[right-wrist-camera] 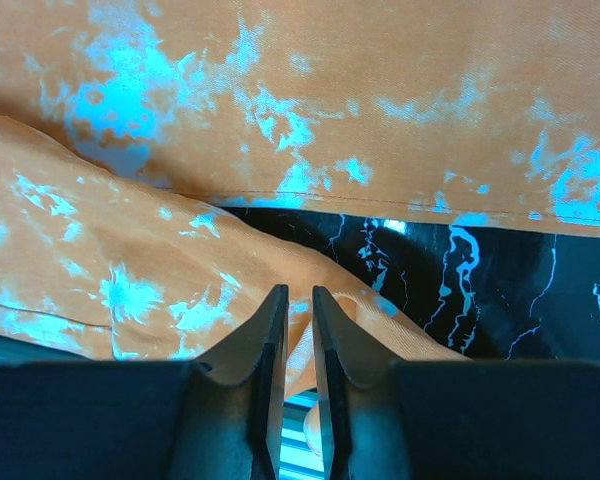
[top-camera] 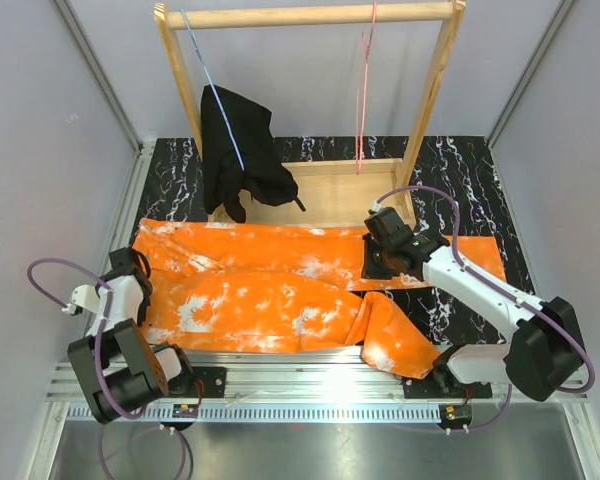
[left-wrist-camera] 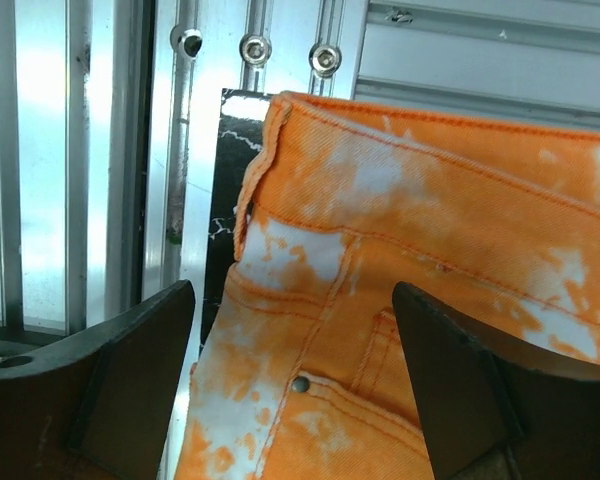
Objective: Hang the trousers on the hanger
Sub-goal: Fold the trousers
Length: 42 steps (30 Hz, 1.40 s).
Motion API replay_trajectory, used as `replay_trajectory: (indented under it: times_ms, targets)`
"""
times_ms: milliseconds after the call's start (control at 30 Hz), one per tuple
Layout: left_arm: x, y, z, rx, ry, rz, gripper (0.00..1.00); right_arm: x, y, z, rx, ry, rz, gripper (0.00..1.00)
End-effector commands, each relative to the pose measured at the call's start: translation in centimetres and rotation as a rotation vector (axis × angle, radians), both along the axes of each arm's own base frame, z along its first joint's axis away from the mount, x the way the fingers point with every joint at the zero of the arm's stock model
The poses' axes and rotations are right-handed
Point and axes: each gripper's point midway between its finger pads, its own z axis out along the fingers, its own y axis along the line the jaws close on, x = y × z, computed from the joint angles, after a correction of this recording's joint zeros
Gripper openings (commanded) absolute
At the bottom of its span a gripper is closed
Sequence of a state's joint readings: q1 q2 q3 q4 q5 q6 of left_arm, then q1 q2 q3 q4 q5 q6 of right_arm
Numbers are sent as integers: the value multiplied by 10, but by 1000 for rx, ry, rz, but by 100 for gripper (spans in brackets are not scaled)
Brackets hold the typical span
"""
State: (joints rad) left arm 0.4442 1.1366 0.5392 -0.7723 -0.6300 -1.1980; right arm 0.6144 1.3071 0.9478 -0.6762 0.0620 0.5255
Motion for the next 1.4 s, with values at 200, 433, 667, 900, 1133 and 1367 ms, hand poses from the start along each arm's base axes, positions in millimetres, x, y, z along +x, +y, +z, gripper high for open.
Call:
replay_trajectory:
  times_ms: [200,433,667,900,1133,1367]
  targets:
    - [13,14,6,-10,0,13,45,3,-6,30,18,-96,-28,23]
    - [3,21,8,32,44,2,37,2,-13,31,-6,-103,-44,23]
    - [5,20,6,18,36,-9,0,-1,-18,33,-6,-115,-58,24]
    - [29,22,29,20,-56,-103,0,1,-25,18,-83,-80,-58,24]
    - [69,38,103,144,-218,-259,0,-21,-34,-14,-114,39,-112,30]
    - [90,41,129,194,-307,-336,0,-67,-43,-9,-34,72,-154,42]
